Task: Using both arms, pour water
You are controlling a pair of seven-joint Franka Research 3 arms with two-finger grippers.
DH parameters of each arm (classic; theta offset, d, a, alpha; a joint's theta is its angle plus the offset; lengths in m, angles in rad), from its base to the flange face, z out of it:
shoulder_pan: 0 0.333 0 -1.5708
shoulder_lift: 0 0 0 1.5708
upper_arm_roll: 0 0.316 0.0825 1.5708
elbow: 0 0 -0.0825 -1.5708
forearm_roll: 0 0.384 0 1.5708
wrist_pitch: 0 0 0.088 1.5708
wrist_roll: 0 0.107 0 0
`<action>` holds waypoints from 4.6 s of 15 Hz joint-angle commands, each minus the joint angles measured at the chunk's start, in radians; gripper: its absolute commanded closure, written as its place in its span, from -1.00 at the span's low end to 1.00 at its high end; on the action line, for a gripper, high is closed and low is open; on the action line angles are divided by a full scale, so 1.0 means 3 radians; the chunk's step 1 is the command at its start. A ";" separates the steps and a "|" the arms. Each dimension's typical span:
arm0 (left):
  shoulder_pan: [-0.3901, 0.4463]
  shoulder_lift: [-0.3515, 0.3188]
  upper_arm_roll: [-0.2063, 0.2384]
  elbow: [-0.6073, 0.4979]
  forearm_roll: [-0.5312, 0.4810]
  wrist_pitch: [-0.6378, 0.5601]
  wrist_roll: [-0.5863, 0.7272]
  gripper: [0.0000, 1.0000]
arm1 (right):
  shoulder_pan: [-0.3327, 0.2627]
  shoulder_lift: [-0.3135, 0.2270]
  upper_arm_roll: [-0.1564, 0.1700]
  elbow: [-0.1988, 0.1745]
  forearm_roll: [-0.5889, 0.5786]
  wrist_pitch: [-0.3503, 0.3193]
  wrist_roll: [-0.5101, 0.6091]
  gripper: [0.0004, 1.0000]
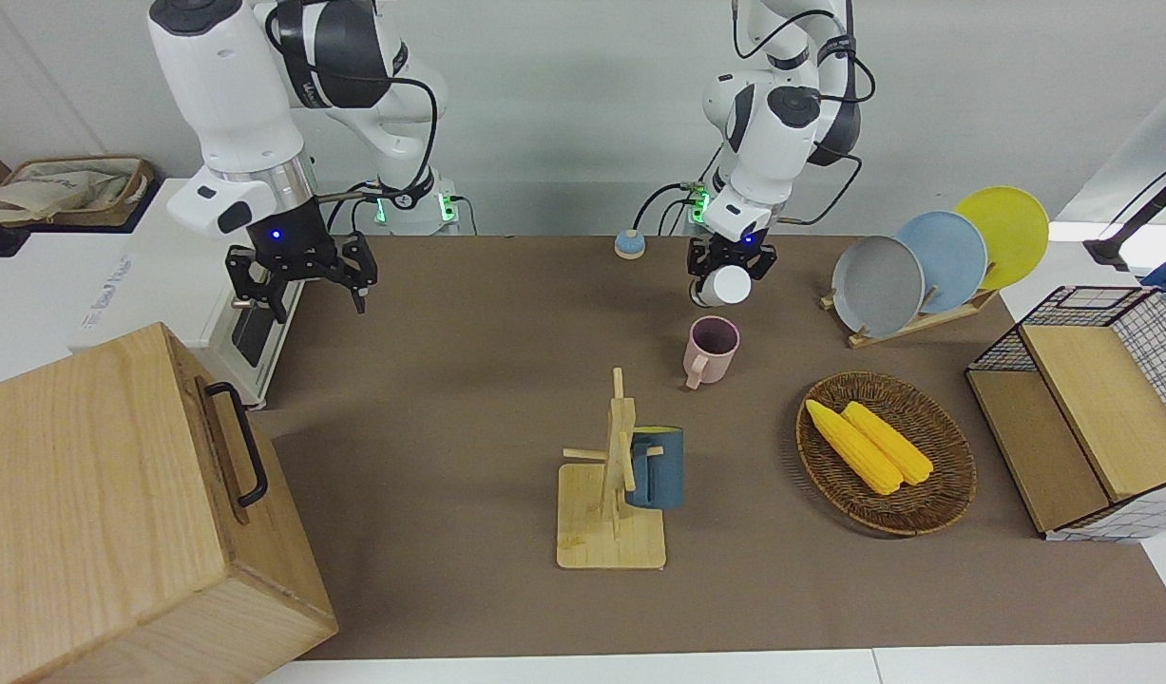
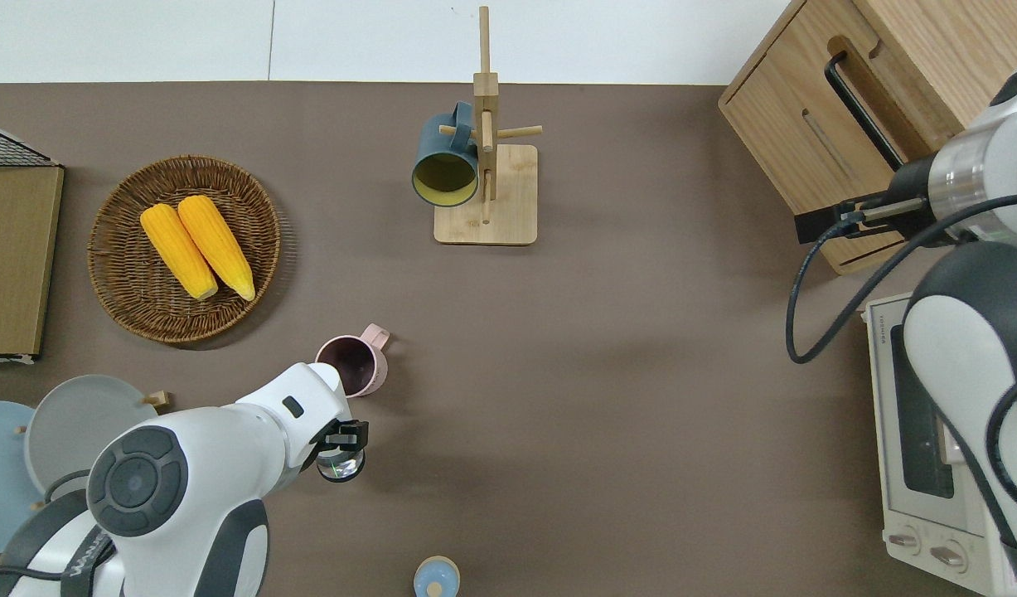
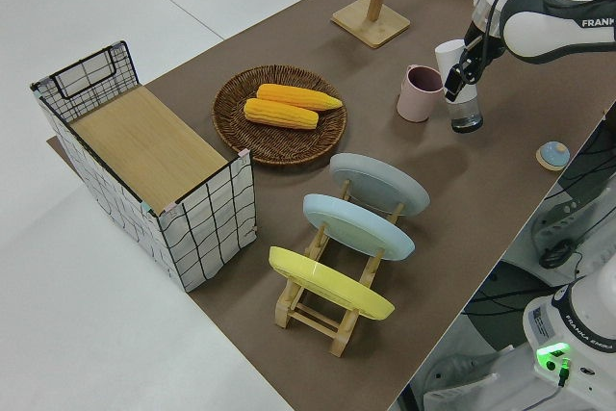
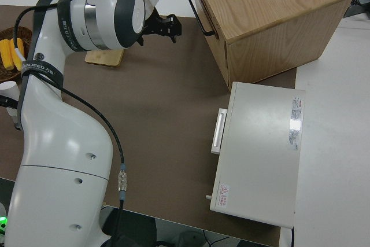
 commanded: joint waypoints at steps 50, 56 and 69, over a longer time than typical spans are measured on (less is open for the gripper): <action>-0.0006 -0.0111 0.0034 0.0158 0.0121 -0.0266 -0.0397 1.00 | -0.0047 -0.0039 0.0027 0.0153 0.0044 0.0013 -0.0033 -0.98; 0.0004 -0.0111 0.0039 0.0122 0.0110 -0.0194 -0.0392 1.00 | -0.0047 -0.0039 0.0027 0.0153 0.0049 0.0013 -0.0033 -0.98; 0.0055 -0.0034 0.0964 0.0576 0.0463 0.0245 -0.0090 1.00 | -0.0047 -0.0039 0.0027 0.0153 0.0049 0.0013 -0.0033 -0.98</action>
